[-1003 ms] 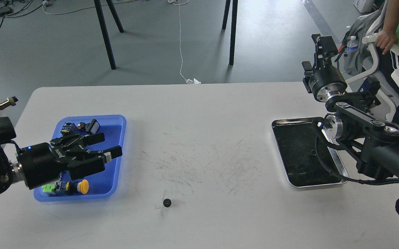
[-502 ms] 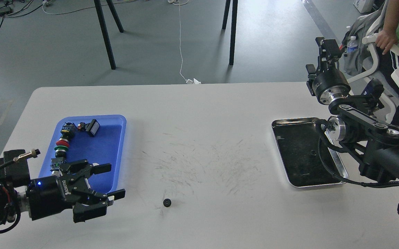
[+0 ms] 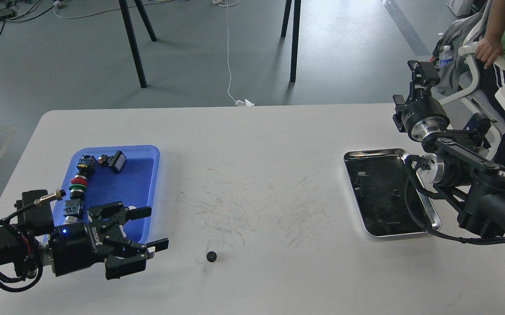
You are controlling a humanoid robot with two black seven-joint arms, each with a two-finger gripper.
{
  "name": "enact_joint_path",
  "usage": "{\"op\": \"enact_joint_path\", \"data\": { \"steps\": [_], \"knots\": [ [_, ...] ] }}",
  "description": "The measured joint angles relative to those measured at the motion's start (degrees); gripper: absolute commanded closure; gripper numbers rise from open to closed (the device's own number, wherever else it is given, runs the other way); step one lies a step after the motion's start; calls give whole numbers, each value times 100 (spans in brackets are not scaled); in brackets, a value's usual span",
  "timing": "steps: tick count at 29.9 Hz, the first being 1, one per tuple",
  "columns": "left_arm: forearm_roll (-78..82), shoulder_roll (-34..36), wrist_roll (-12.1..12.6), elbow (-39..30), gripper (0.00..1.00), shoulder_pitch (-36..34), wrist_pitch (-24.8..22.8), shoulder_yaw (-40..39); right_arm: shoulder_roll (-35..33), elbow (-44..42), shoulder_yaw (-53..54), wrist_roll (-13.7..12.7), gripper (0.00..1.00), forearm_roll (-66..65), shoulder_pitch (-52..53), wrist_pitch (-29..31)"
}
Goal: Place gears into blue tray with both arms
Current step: 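Move the open left gripper toward the black gear lying on the table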
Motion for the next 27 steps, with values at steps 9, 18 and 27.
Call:
{"op": "enact_joint_path", "data": {
  "steps": [9, 18, 27],
  "knots": [
    [942, 57, 1, 25, 5, -109, 8, 18, 9, 2, -52, 0, 3, -3, -13, -22],
    [1388, 22, 1, 12, 5, 132, 5, 17, 17, 2, -78, 0, 3, -8, -22, -31],
    [1379, -407, 1, 59, 6, 112, 79, 20, -18, -17, 22, -104, 3, 6, -134, -33]
  ]
}}
